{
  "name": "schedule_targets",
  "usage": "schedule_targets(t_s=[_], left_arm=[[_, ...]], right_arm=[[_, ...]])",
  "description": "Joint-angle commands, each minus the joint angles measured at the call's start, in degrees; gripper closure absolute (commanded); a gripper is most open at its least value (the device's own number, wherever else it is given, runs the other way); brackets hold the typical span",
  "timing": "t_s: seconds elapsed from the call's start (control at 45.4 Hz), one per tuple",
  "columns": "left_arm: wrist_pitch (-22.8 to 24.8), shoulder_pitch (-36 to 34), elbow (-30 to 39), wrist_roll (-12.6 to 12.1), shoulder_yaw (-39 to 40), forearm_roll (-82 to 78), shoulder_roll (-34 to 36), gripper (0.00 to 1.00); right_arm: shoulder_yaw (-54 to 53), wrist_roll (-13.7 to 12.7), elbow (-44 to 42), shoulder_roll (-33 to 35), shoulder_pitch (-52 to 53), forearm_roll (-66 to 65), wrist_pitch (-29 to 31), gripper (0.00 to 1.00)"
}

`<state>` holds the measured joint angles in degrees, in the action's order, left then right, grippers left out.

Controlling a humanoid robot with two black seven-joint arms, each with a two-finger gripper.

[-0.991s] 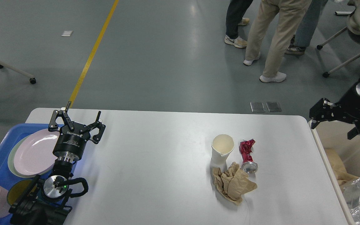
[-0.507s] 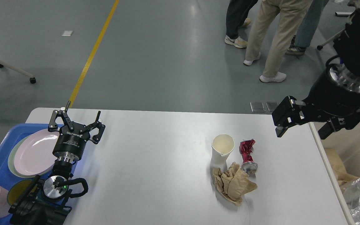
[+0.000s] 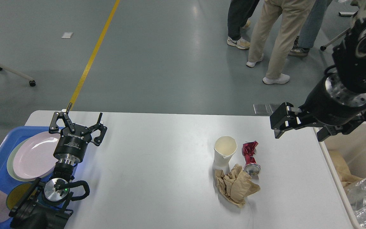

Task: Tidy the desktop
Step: 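Move the right gripper over the crumpled brown paper, then grasp the crumpled brown paper with the right gripper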

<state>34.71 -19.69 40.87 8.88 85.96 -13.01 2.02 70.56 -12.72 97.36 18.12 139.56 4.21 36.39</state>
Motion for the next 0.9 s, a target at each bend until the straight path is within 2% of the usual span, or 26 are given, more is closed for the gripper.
schedule_targets(t_s=[0.0,0.11,0.242,0.396,0.529,0.881], left_arm=[[0.01,0.01,0.00,0.00,0.00,0.00,0.00,0.03],[0.01,0.01,0.00,0.00,0.00,0.00,0.00,0.03],[0.01,0.01,0.00,0.00,0.00,0.00,0.00,0.03],[0.01,0.01,0.00,0.00,0.00,0.00,0.00,0.03],[0.01,0.01,0.00,0.00,0.00,0.00,0.00,0.03],[0.01,0.01,0.00,0.00,0.00,0.00,0.00,0.03]], right_arm=[[-4.37,-0.37,-2.79,-1.07,-11.74,0.09,-8.07,0.00],[-7.01,-0.64,-5.95,-3.18,-21.59,0.09,-15.20,0.00],[-10.61,-0.64,-12.27,-7.22,-33.63,0.09,-19.86,0.00],[-14.04,-0.64,-20.79,-8.37,-46.02,-0.08,-21.71,0.00],[-15.63,-0.64,-27.21,-11.26,-52.36,-0.26,-22.76,0.00],[-19.23,-0.72,-36.54,-14.52,-58.78,0.01,-23.12,0.00]])
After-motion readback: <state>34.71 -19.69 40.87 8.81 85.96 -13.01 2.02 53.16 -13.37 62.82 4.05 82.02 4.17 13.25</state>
